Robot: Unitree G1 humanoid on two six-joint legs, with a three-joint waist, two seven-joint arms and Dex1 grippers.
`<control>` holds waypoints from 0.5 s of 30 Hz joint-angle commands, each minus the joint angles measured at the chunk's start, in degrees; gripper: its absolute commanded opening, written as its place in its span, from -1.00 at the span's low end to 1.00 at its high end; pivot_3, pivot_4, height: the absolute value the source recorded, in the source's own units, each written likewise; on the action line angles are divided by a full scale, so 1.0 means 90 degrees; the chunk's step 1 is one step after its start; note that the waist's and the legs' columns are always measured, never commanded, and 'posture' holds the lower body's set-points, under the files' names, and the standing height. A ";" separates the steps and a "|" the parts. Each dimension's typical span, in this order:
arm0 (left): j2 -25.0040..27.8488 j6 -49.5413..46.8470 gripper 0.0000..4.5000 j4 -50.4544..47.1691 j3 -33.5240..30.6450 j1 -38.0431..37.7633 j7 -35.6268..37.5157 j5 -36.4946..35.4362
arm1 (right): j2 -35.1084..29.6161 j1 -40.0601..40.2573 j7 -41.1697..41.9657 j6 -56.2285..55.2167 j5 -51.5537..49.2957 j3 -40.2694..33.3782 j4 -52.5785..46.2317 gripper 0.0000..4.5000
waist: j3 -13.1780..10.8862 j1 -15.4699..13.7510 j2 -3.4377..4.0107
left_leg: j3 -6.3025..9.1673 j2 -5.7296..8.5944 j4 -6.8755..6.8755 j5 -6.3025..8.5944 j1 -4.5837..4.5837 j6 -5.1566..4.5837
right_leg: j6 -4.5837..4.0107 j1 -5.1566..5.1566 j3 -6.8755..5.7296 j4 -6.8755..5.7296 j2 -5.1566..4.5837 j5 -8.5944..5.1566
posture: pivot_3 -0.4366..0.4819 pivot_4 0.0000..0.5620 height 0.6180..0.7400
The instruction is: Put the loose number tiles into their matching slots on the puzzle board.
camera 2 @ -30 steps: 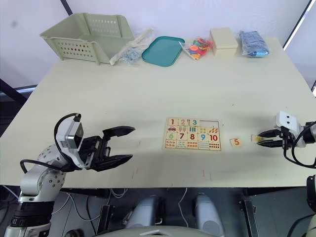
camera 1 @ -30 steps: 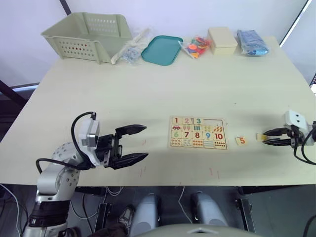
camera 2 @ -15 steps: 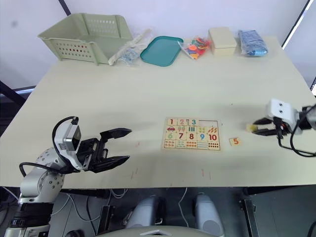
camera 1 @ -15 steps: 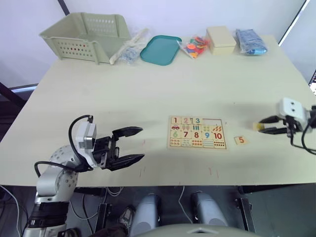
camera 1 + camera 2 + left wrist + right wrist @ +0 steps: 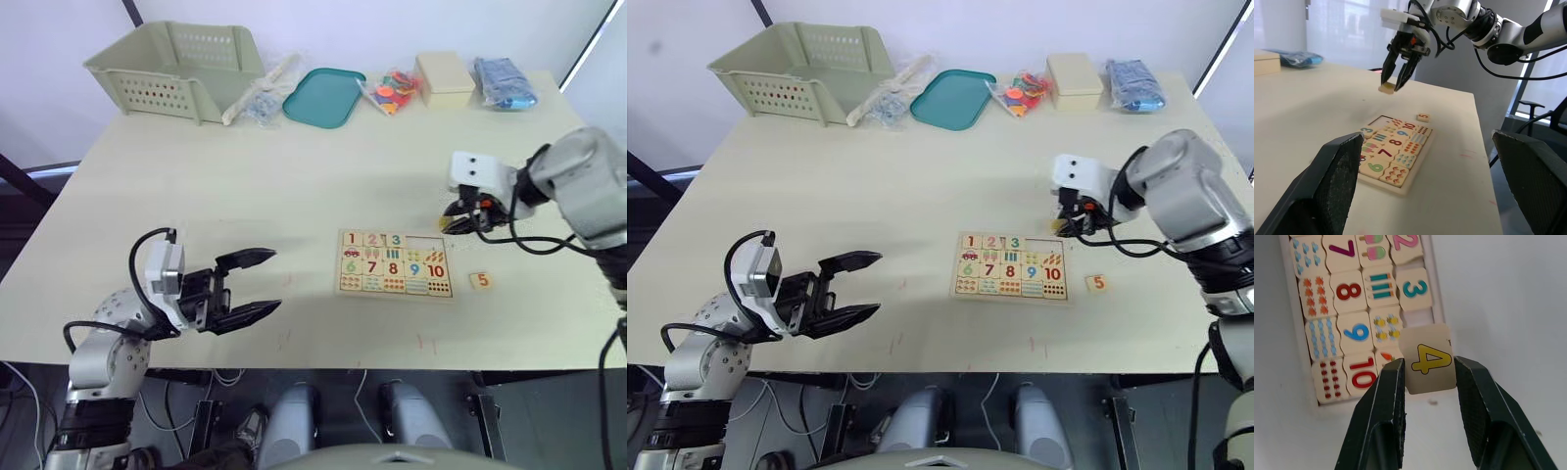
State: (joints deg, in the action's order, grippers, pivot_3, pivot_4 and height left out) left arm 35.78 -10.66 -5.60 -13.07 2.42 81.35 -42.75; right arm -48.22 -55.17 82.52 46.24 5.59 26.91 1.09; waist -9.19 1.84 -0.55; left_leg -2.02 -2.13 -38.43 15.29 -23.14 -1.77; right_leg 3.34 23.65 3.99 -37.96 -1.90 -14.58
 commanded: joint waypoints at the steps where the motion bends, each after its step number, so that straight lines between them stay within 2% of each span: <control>1: 0.0070 0.0073 1.00 -0.0123 -0.0203 -0.0054 -0.0024 -0.0058 | 0.0052 -0.0223 -0.0121 0.0017 0.0139 0.0094 0.0190 -0.40 | 0.0000 -0.0005 0.0000 | 0.0001 0.0001 -0.0003 0.0000 -0.0005 0.0000 | 0.0001 0.0002 -0.0002 0.0000 -0.0002 0.0000 | -0.05 -0.47 1.00; 15: 0.0014 0.0159 1.00 -0.0226 -0.0178 -0.0240 -0.0200 -0.0022 | 0.0750 -0.0522 -0.0248 -0.0538 0.0541 0.0757 0.1328 -0.40 | 0.0000 0.0050 -0.0001 | 0.0006 0.0001 -0.0004 0.0000 -0.0010 0.0000 | 0.0000 0.0006 -0.0007 -0.0002 0.0001 0.0001 | -0.05 -0.47 1.00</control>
State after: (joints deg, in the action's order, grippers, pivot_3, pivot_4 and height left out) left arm 35.77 -9.84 -5.78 -13.54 0.56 79.70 -42.67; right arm -41.42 -58.33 80.49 42.36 9.75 33.90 12.95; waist -9.19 2.29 -0.56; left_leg -1.97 -2.13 -38.47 15.29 -23.23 -1.77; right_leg 3.35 23.70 3.93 -37.98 -1.90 -14.57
